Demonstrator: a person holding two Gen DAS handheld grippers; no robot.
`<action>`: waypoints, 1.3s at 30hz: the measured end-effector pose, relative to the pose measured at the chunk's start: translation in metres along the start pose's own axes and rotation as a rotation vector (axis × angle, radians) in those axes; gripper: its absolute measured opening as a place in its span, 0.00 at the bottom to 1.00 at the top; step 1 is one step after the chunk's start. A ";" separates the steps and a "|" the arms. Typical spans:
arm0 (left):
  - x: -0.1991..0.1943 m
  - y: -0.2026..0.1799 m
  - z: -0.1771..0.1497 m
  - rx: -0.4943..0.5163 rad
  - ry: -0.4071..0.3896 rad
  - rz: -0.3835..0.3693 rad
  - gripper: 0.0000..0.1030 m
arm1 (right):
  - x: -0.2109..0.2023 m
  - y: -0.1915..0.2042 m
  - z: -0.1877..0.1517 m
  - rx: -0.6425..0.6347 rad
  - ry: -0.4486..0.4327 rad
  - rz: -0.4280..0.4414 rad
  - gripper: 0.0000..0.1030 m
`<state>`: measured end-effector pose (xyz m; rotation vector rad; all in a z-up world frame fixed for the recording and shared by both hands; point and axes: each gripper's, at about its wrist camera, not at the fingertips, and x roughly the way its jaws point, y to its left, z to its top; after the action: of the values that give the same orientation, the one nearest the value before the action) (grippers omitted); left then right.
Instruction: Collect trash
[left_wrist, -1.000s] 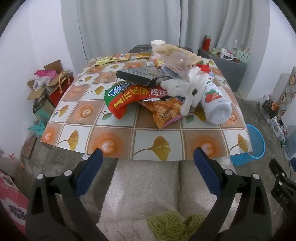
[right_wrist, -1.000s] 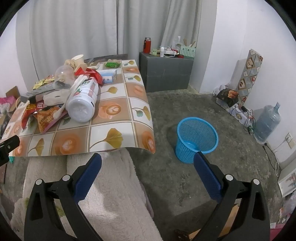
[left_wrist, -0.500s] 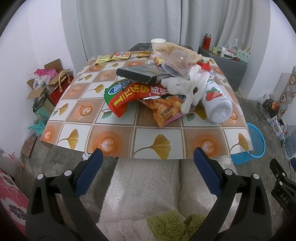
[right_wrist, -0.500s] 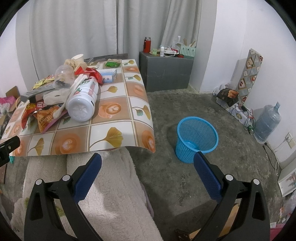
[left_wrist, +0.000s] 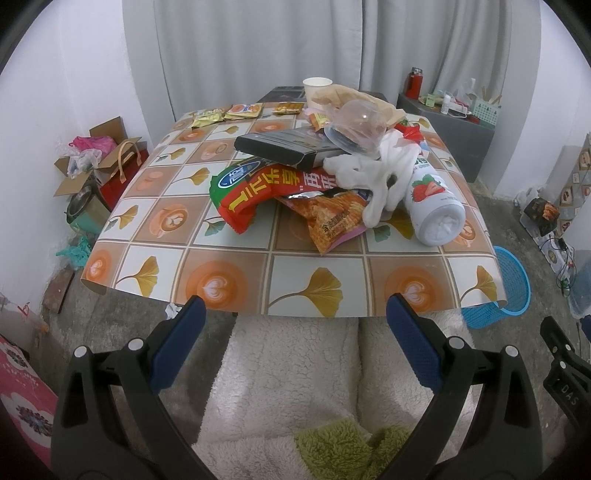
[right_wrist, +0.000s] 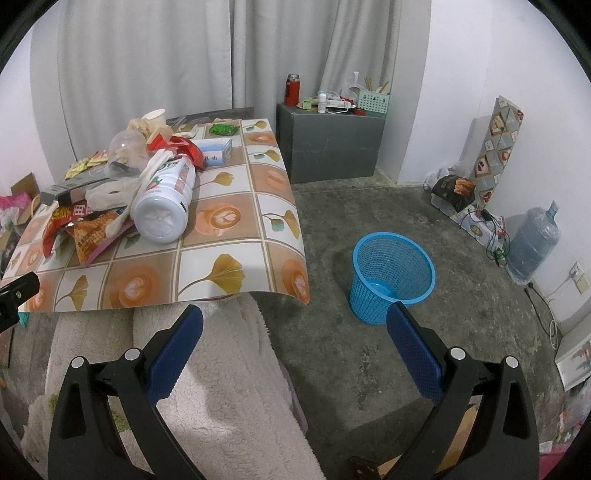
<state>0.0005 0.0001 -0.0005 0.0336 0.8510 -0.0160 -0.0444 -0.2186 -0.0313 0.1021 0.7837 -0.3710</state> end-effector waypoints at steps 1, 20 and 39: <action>0.000 0.000 0.000 0.000 0.000 0.000 0.91 | 0.000 0.000 0.000 0.000 0.000 0.000 0.94; 0.000 0.000 0.000 0.001 0.001 0.001 0.91 | 0.000 -0.001 0.000 0.001 0.000 0.002 0.94; 0.009 0.012 0.010 -0.003 -0.029 -0.004 0.91 | 0.007 -0.002 0.014 0.001 -0.033 0.004 0.94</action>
<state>0.0144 0.0117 -0.0009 0.0288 0.8225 -0.0184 -0.0315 -0.2260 -0.0258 0.0978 0.7504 -0.3686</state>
